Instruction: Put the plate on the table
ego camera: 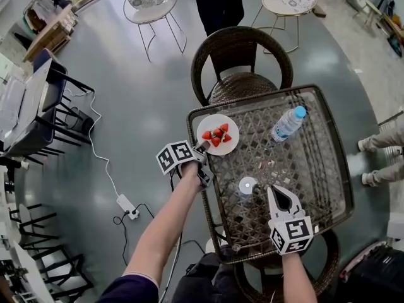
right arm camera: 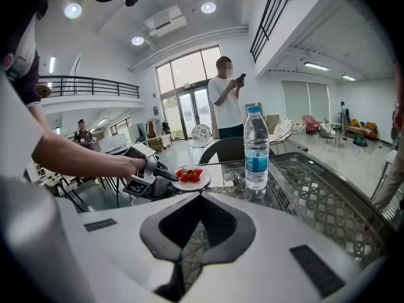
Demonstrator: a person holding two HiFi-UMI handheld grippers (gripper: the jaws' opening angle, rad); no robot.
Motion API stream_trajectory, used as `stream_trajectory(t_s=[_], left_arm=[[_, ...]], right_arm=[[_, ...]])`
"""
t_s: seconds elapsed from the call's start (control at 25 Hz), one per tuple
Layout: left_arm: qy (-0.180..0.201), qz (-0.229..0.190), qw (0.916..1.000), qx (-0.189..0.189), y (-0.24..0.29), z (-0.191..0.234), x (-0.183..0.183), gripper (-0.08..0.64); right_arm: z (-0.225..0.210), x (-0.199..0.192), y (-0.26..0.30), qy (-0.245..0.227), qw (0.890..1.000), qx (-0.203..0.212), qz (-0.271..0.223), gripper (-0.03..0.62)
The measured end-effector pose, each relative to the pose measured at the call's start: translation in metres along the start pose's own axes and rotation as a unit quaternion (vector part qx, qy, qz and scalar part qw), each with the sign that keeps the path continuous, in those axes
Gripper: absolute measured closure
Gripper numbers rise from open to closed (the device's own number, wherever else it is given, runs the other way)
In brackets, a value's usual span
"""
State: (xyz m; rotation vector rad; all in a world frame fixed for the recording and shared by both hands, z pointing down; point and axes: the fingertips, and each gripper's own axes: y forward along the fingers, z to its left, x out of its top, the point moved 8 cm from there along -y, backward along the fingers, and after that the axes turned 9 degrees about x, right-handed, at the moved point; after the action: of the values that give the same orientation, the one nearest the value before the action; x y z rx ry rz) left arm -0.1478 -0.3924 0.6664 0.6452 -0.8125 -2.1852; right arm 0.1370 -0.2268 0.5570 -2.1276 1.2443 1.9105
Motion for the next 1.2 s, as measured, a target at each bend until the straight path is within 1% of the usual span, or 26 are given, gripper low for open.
stream_trajectory(t_s=[0.2,0.4,0.52,0.64,0.76,0.8,1.04,1.2], left_arm=[[0.039,-0.007,0.9983,0.043,0.001,-0.004,0.003,0.512],[0.082,-0.018,0.9928,0.085,0.001,-0.01,0.003,0.491],[0.12,-0.033,0.9859,0.112,-0.001,-0.015,0.005,0.474],[0.148,-0.045,0.9795,0.129,-0.002,-0.017,0.006,0.468],[0.185,-0.053,0.9695,0.151,-0.001,-0.017,0.006,0.465],[0.192,-0.055,0.9676,0.154,-0.002,-0.017,0.006,0.465],[0.2,-0.059,0.9658,0.154,-0.003,-0.016,0.004,0.463],[0.214,-0.067,0.9613,0.16,-0.004,-0.015,0.002,0.457]], right_arm=[[-0.001,-0.004,-0.002,0.005,1.0,-0.003,0.002,0.587],[-0.001,-0.005,-0.003,0.005,1.0,-0.004,0.003,0.588],[-0.001,-0.005,-0.004,0.007,1.0,-0.005,0.004,0.588],[-0.003,-0.007,-0.004,0.009,1.0,-0.006,0.004,0.588],[-0.004,-0.009,-0.004,0.011,1.0,-0.006,0.003,0.588],[-0.004,-0.009,-0.005,0.011,1.0,-0.006,0.003,0.588],[-0.003,-0.008,-0.005,0.012,1.0,-0.004,-0.002,0.588],[-0.001,-0.009,-0.008,0.014,1.0,-0.005,-0.005,0.588]])
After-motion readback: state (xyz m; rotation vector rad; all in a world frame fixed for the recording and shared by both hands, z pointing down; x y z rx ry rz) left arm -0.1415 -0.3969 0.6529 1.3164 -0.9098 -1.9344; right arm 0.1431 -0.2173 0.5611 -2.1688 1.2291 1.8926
